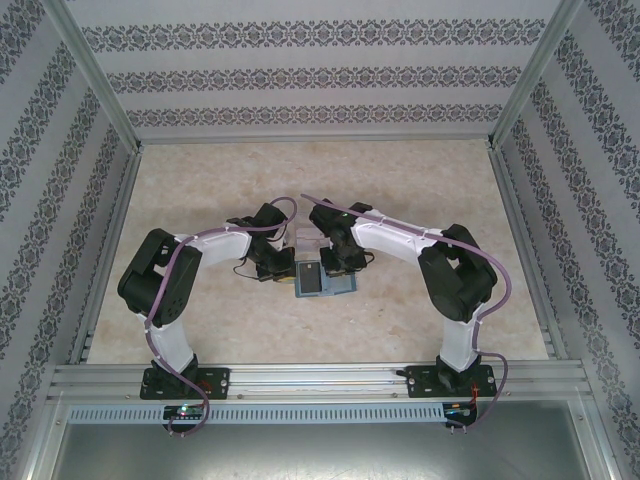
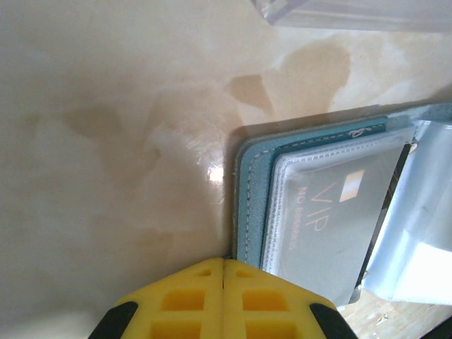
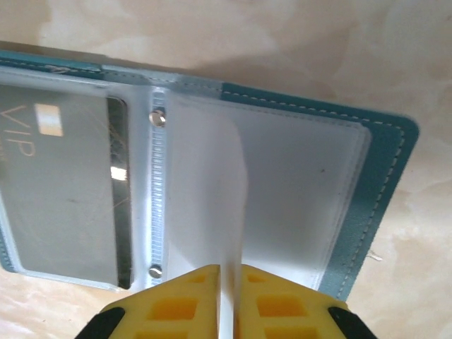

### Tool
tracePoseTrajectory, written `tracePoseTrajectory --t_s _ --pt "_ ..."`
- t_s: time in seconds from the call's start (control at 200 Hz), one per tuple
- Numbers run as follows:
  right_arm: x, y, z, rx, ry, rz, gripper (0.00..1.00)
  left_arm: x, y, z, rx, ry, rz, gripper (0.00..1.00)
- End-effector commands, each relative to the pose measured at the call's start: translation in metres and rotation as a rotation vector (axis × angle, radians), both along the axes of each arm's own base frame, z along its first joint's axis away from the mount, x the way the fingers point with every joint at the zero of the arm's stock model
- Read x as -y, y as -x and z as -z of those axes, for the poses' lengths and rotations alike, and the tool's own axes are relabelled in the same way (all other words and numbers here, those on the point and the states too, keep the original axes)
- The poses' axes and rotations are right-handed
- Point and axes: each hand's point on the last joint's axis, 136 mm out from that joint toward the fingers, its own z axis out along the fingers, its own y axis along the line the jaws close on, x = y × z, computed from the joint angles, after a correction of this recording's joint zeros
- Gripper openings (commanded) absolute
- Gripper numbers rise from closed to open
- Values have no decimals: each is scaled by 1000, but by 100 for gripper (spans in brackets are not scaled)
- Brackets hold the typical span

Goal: Take the credit cards out of the card holder

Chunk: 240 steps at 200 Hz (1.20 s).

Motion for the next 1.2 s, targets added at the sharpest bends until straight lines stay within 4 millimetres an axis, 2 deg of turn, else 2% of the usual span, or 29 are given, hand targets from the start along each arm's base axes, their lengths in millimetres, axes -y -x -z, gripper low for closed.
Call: tracePoseTrajectory --t_s 0.0,0.235,0.36,0.48,0.65,0.839,0.944,1.104,1.194 --pt "13 -2 -7 32 32 -9 11 -4 16 10 -58 -47 29 0" --pt "27 -1 5 23 98 -20 10 -7 19 15 -70 -61 29 0" --pt "31 2 14 5 126 -36 13 -8 20 15 -72 -63 28 0" --pt "36 3 14 8 155 -44 22 -7 19 13 -67 -59 27 0" --pt "36 -2 4 39 117 -23 41 -3 14 3 -40 -41 32 0" --pt "33 -11 -15 107 14 15 49 -1 6 -14 17 -26 33 0" --pt "30 -15 -29 174 -53 14 72 0 2 -20 36 -21 29 0" --pt "27 -18 -49 248 -137 -1 97 5 -2 -30 68 16 25 0" --pt "25 -18 -52 255 -176 4 98 7 -5 -36 92 37 19 0"
